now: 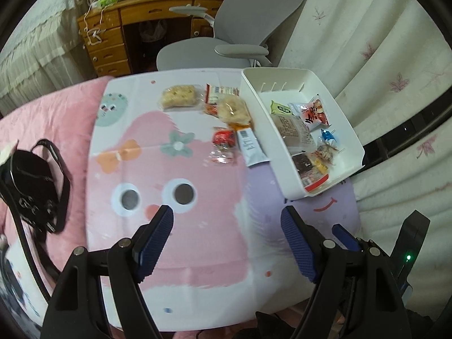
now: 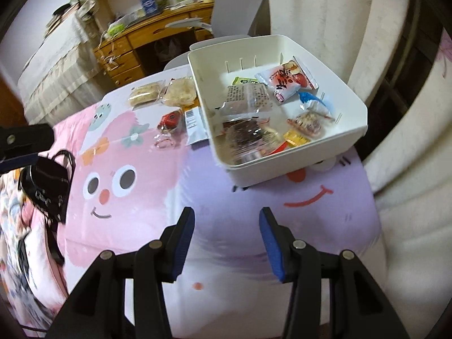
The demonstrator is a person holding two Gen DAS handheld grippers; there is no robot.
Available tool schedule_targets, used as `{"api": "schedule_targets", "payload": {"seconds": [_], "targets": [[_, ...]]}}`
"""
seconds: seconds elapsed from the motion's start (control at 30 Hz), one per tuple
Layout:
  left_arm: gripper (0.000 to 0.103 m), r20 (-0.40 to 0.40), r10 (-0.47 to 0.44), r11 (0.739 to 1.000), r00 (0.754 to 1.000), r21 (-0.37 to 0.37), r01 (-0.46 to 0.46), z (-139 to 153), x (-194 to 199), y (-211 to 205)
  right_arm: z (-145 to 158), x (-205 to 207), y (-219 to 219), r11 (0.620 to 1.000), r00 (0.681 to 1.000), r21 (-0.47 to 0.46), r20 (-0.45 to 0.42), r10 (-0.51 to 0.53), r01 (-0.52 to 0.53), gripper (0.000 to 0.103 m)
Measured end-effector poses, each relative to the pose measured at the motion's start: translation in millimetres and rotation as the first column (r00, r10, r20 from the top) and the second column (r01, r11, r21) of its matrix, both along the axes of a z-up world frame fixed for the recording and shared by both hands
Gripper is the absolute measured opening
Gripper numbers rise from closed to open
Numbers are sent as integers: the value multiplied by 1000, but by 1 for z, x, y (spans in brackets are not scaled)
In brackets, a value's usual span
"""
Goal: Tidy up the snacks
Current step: 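Withdraw both open grippers from the tray toward the remaining snacks, then grasp the clear-wrapped crumbly cake with the left gripper while the right gripper grasps the red packet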
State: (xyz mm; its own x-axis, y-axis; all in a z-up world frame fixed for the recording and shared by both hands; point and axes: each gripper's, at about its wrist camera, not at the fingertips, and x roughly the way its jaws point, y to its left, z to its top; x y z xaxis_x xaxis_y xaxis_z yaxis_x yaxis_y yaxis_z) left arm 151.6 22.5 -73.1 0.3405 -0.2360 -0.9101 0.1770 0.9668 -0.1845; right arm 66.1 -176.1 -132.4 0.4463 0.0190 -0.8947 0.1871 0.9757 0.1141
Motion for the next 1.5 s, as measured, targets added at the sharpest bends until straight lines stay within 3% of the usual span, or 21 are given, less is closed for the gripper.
{"api": "schedule_targets", "payload": {"seconds": [0.33,0.63,0.8,0.97,1.13,1.4,1.5], "targets": [[77,2,-87,996,996,35,87,3,24,50,-7,3,50,988,989,42,11,-150,149,47],[78,-20,-99,993,995,61,100,-11,87,71,-27,45,72,969,975,102,2,-224,223,48],[80,-30,-63,997,998,37,64,-27,127,75,-42,74,71,957,964,127,7,-265,262,48],[81,-43,-37,998,998,39,39,-49,172,71,-57,104,70,960,966,123,27,-257,252,48],[91,-25,-2,1000,1000,7,2,-77,210,65,-79,130,71,972,977,109,32,-212,207,48],[91,-39,45,999,998,-3,-45,-143,266,49,-101,160,75,995,992,33,84,-97,94,48],[91,-46,71,997,996,-23,-72,-163,282,45,-106,168,75,997,995,36,81,-66,63,54]]}}
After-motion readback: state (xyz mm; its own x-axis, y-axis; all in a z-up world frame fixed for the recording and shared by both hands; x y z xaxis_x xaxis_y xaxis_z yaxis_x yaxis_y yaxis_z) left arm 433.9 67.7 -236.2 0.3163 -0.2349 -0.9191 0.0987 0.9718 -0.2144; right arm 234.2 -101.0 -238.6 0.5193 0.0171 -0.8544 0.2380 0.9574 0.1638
